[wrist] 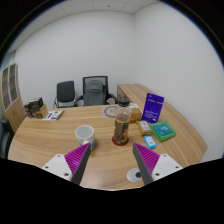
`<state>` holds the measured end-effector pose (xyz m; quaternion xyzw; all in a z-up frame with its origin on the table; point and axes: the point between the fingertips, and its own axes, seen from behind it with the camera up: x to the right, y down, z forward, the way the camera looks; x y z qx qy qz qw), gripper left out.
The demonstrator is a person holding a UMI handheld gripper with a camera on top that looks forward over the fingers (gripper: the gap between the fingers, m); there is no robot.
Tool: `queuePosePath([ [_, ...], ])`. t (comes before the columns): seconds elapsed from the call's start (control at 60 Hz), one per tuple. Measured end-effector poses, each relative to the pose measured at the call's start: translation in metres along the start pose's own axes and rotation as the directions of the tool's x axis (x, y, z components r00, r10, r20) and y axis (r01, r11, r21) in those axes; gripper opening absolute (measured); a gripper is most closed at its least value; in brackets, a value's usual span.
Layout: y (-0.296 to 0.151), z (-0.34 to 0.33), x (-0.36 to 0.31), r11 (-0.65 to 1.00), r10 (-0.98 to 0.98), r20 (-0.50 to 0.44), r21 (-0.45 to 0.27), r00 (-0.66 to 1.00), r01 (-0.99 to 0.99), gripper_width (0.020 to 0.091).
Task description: Pour water
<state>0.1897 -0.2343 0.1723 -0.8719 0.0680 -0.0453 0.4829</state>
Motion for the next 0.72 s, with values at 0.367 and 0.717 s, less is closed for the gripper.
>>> queuePosePath([
  [0.367, 0.041, -0.122, -0.056, 0.999, -0.012, -0.023, -0.042, 1.0, 0.011, 0.0856],
  [0.717, 0.037, -0.135, -0.06, 0.997, -0.082, -0.056, -0.012, 0.995, 0.081, 0.0856],
])
